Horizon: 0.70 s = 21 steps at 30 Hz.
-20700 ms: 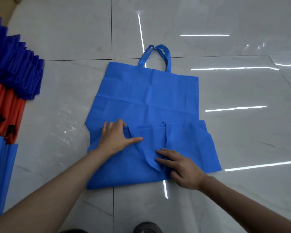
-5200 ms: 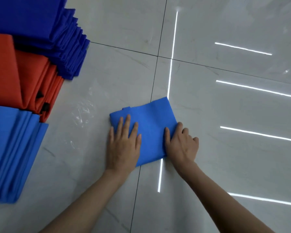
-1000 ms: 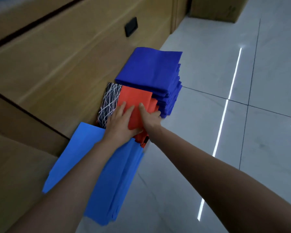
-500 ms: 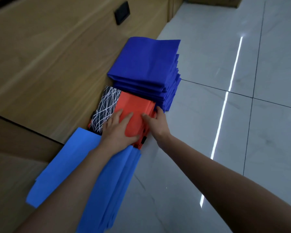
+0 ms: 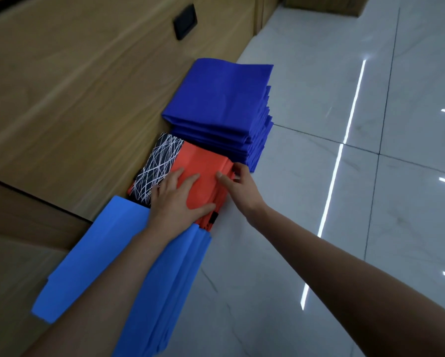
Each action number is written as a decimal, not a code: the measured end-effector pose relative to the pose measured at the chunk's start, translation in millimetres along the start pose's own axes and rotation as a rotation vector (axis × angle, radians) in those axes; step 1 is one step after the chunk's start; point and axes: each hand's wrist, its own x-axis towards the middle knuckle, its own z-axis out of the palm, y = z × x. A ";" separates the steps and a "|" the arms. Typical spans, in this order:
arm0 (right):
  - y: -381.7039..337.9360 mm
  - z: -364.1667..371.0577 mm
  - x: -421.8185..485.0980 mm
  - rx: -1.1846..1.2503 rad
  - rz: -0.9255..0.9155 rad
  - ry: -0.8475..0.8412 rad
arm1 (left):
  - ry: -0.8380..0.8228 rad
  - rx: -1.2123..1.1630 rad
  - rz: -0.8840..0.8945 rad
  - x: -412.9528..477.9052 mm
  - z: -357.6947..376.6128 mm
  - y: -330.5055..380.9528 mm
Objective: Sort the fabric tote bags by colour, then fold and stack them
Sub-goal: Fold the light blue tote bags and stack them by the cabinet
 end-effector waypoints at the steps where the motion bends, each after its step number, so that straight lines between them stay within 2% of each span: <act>1: -3.2 -3.2 -6.0 -0.027 -0.006 0.004 | 0.018 -0.031 -0.014 -2.1 -4.0 3.0; 3: -10.5 -17.5 -16.3 -0.129 0.008 0.015 | 0.042 -0.071 -0.040 -2.3 -13.6 11.6; 6: -23.5 -51.4 -28.4 -0.491 0.042 0.000 | 0.021 -0.036 -0.066 1.5 -30.5 30.4; 8: -40.1 -70.2 -27.8 -0.677 -0.055 -0.003 | 0.052 -0.029 -0.036 9.8 -42.3 45.0; 10: -59.2 -83.6 -19.5 -0.733 -0.163 0.017 | 0.125 -0.048 0.022 23.9 -51.7 56.0; 13: -86.7 -95.8 5.2 -0.594 -0.238 0.014 | 0.190 0.002 0.180 54.8 -62.7 64.0; 16: -107.7 -104.6 42.6 -0.387 -0.238 0.080 | 0.041 0.152 0.277 87.4 -61.6 74.3; 21: -119.6 -112.3 106.8 -0.266 -0.173 0.087 | -0.105 0.375 0.393 118.4 -45.5 89.5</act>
